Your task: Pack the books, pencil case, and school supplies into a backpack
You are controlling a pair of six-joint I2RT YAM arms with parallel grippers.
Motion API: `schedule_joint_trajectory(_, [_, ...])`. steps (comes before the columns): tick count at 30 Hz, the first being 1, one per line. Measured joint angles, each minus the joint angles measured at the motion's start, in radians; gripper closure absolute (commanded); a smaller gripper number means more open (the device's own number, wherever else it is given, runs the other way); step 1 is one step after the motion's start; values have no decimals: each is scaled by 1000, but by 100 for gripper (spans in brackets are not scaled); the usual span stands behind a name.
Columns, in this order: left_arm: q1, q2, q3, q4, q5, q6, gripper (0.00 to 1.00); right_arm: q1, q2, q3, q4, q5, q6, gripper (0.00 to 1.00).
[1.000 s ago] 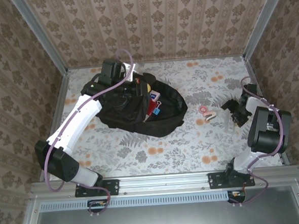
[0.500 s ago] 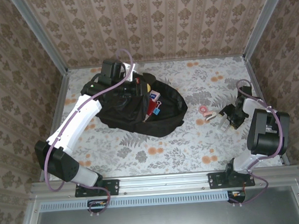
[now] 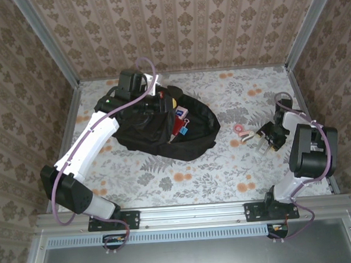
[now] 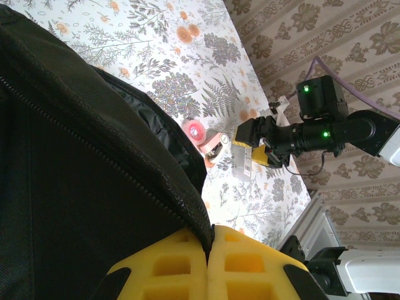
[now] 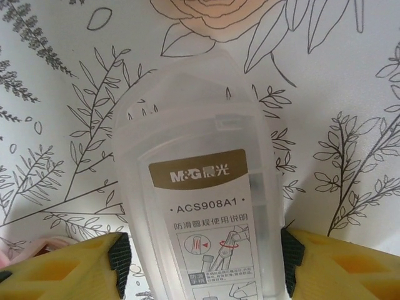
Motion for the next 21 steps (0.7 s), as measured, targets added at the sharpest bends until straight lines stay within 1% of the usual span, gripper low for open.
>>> schedule_joint_trajectory(3, [0,0,0,0,0,0,100,9,2,0,-4,28,3,45])
schedule_joint_trajectory(5, [0,-1,0,0,0,0,100,10,2,0,-5,36,5,47])
schedule_joint_trajectory(21, [0,-2,-1,0,0,0,100,19,-19,-12,-5,44,8,52])
